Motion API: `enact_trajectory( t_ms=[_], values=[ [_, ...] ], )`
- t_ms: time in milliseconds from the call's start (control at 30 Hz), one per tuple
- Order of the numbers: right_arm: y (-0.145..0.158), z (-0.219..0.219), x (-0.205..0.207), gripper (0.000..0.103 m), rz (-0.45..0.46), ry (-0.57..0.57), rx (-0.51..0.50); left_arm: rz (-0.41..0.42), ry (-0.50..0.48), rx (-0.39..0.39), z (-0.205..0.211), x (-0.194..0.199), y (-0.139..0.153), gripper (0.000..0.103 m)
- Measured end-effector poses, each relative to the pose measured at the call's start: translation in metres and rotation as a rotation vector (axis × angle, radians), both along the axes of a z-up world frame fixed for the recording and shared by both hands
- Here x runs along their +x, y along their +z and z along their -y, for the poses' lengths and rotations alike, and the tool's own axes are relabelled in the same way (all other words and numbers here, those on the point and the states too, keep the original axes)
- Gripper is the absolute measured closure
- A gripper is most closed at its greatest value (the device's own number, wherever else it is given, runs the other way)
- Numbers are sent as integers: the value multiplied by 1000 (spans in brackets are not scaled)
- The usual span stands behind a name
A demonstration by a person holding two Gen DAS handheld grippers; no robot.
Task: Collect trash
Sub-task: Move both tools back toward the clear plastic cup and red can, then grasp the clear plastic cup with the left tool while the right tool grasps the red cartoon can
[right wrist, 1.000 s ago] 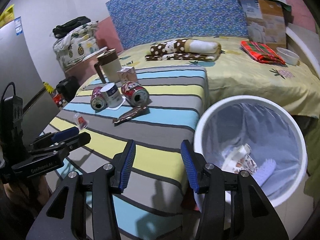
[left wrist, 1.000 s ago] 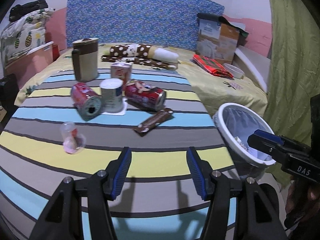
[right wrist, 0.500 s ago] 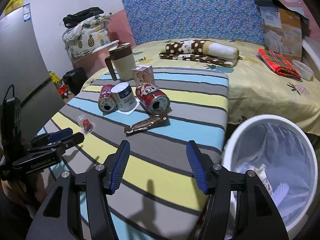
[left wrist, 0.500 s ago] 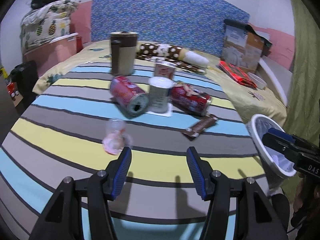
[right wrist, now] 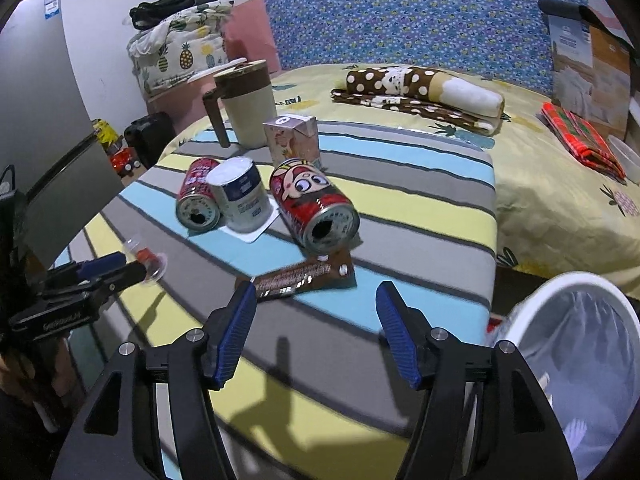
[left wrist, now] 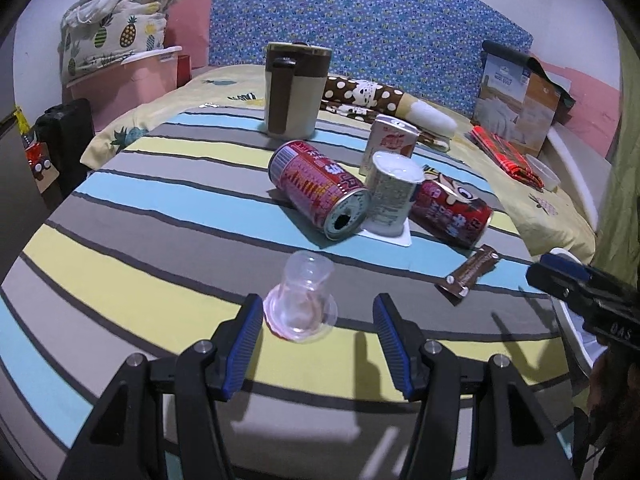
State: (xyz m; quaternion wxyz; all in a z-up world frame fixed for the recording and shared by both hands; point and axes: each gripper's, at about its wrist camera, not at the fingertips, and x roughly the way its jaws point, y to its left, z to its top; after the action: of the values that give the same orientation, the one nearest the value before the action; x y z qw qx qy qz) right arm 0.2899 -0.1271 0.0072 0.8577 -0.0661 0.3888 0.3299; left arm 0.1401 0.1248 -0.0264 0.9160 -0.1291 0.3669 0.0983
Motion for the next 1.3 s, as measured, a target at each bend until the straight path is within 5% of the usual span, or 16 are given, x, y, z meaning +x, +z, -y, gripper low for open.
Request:
enact_trajectory(
  t_ms=[633,1000,1300],
  values=[
    [-15,-35,47,38,-14,67,-52,-15,-50,-56,-11,18,-7,45],
    [-17,-43,44,46,-54,66,-42,-17,-65,-59,-10,18,-7,72],
    [-3,-28,31,47,-22,31,13,-1,-75,-41,-2,13,-3,72]
  ],
)
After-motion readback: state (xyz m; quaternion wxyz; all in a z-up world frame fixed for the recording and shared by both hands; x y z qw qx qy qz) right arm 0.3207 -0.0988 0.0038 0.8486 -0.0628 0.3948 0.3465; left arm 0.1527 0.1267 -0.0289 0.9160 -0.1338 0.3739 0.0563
